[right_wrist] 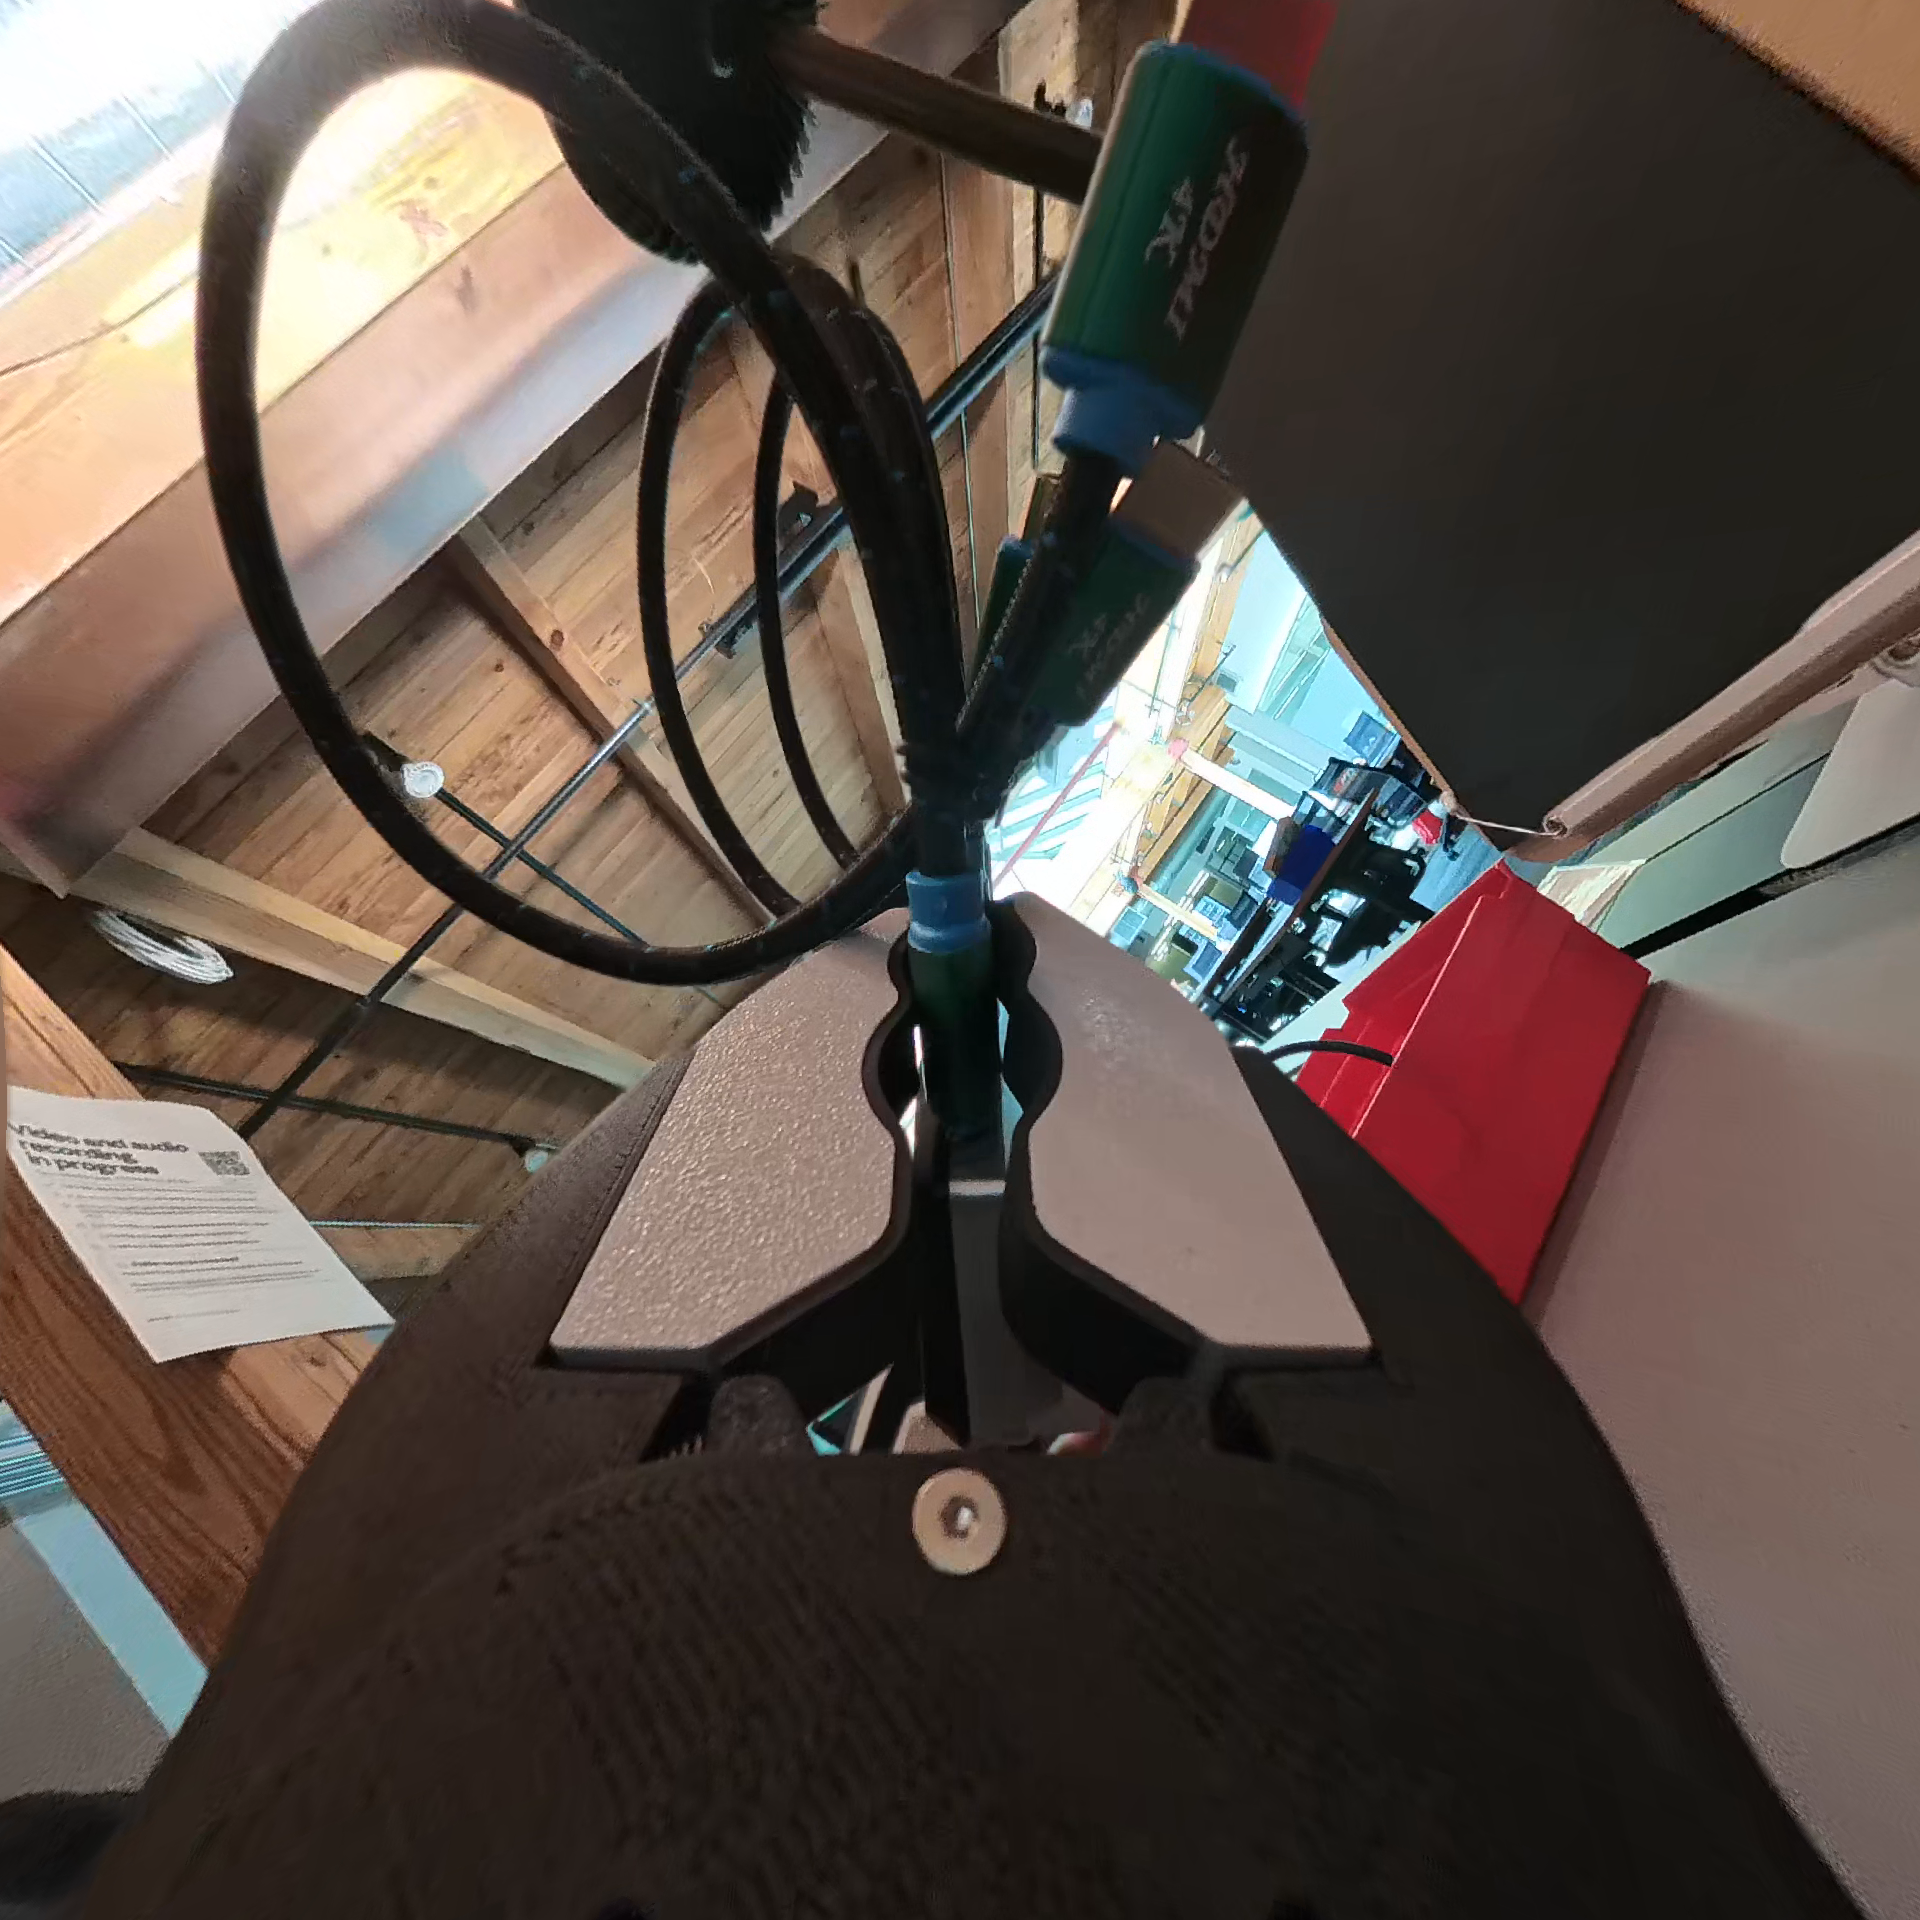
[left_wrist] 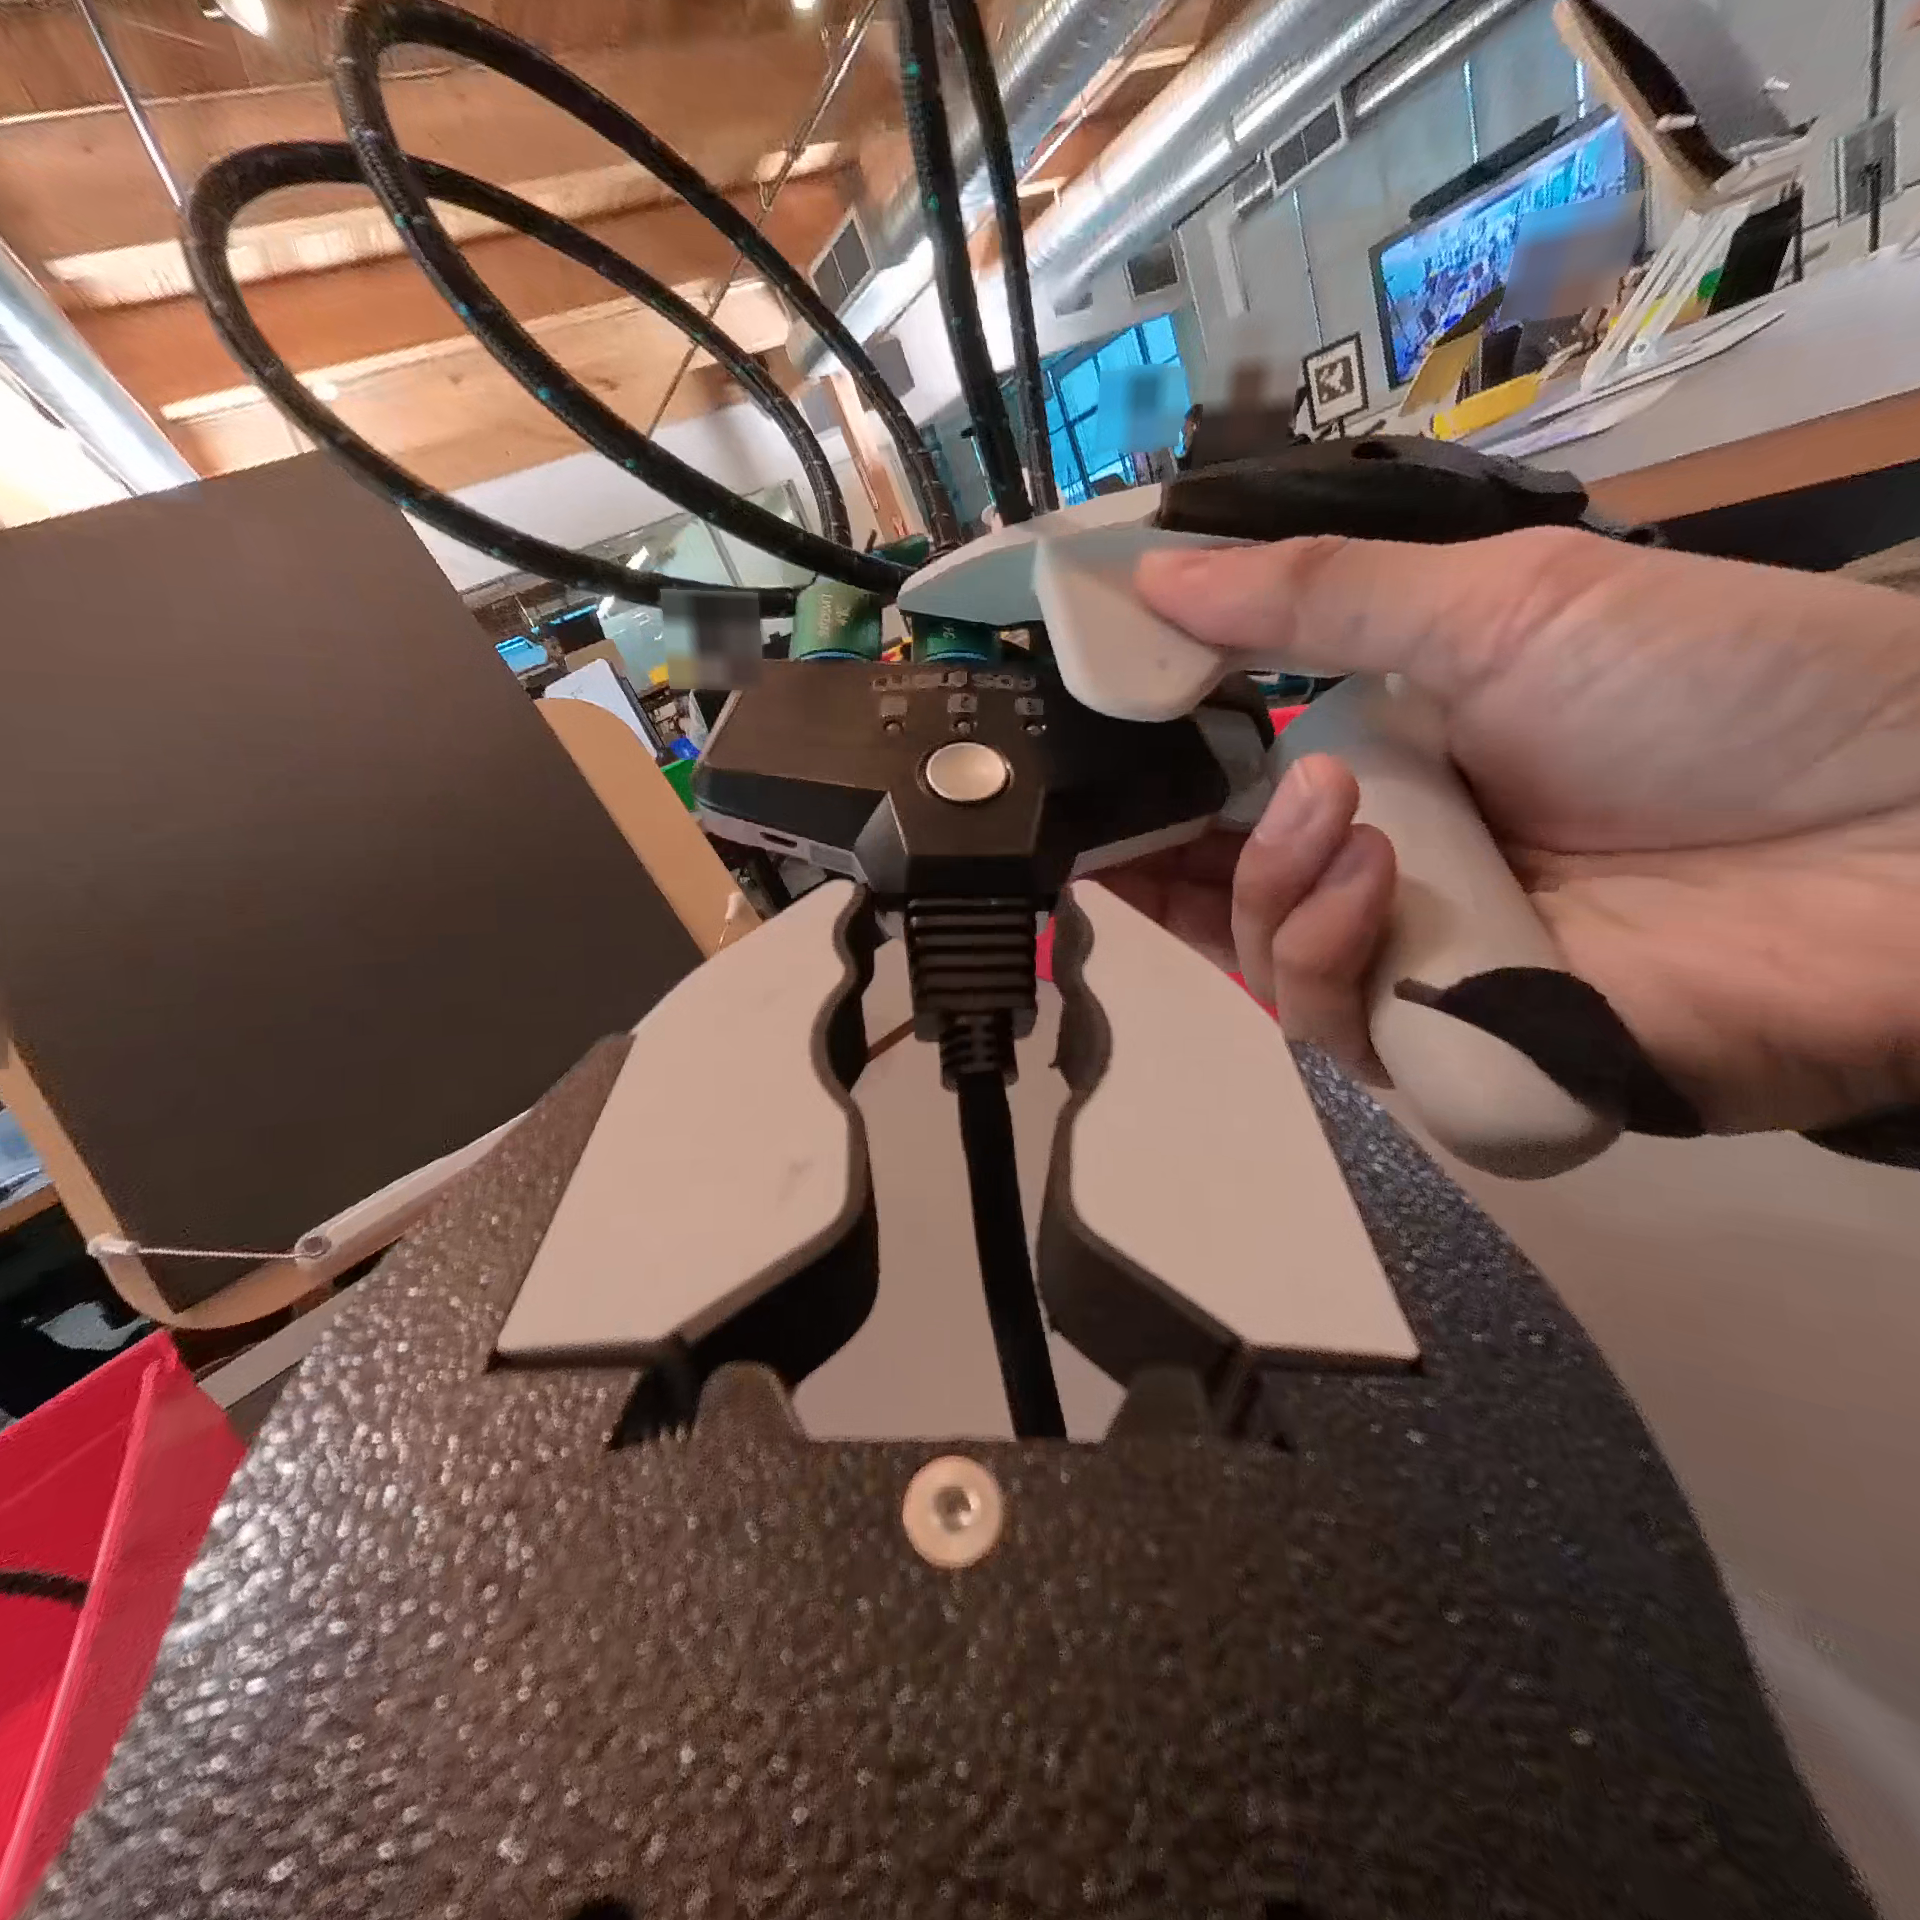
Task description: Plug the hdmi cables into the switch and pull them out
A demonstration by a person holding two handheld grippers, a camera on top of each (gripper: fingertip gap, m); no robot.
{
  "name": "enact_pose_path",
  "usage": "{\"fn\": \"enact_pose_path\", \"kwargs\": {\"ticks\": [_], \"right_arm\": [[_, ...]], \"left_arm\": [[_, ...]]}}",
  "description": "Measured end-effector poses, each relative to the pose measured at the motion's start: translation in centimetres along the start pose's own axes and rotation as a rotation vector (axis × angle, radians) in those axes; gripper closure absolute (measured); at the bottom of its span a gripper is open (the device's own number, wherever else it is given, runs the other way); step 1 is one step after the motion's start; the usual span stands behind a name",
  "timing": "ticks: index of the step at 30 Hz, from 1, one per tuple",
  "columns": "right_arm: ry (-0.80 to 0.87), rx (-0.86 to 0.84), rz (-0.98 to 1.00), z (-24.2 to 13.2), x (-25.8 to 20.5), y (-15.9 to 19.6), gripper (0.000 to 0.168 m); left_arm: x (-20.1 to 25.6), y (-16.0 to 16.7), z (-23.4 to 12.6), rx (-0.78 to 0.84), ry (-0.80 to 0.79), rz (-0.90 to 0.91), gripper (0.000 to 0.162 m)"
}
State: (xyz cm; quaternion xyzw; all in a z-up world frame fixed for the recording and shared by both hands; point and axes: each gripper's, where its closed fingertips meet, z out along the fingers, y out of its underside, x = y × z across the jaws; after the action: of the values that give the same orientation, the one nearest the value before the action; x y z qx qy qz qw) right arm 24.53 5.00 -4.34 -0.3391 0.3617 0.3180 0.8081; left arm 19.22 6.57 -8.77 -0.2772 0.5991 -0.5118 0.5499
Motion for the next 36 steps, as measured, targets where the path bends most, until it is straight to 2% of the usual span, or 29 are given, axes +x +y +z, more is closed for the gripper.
{"fn": "enact_pose_path", "kwargs": {"ticks": [5, 10, 13, 16, 17, 21, 26, 30, 34, 36], "right_arm": [[0.004, 0.036, 0.009, -0.6, 0.3, -1.1, 0.156], [0.060, -0.053, -0.026, -1.2, 1.5, -1.5, 0.153], [0.003, -0.169, -0.040, -1.5, 1.2, -1.2, 0.143], [0.022, -0.255, -0.158, -2.4, 1.5, -1.2, 0.114], [0.042, -0.275, -0.215, -2.8, 1.7, -1.3, 0.108], [0.056, -0.298, -0.340, -4.5, 2.0, -1.6, 0.117], [0.056, -0.237, -0.248, -4.8, 3.1, -0.6, 0.124], [-0.042, -0.163, -0.134, -4.3, 2.2, -0.5, 0.130], [-0.050, -0.233, -0.185, -3.6, 2.0, 0.9, 0.136], [-0.046, -0.221, -0.181, -3.3, 2.2, 0.8, 0.133]], "left_arm": [[0.6, 0.2, 1.1, 0.058, 0.025, 0.012, 0.130], [0.3, 1.0, 1.6, -0.004, 0.223, -0.111, 0.131], [-0.4, 0.6, 1.4, -0.006, 0.329, -0.204, 0.131], [-1.8, 0.5, 1.2, -0.016, 0.365, -0.252, 0.132], [-2.3, 0.6, 1.0, -0.020, 0.384, -0.274, 0.132], [-3.7, 0.8, 0.4, -0.022, 0.434, -0.282, 0.132], [-3.8, 0.3, 0.6, -0.001, 0.440, -0.271, 0.133], [-3.5, -0.3, 0.5, 0.031, 0.463, -0.299, 0.133], [-3.1, -0.3, 0.4, 0.026, 0.489, -0.292, 0.133], [-3.1, -0.6, 0.3, 0.046, 0.499, -0.311, 0.133]]}}
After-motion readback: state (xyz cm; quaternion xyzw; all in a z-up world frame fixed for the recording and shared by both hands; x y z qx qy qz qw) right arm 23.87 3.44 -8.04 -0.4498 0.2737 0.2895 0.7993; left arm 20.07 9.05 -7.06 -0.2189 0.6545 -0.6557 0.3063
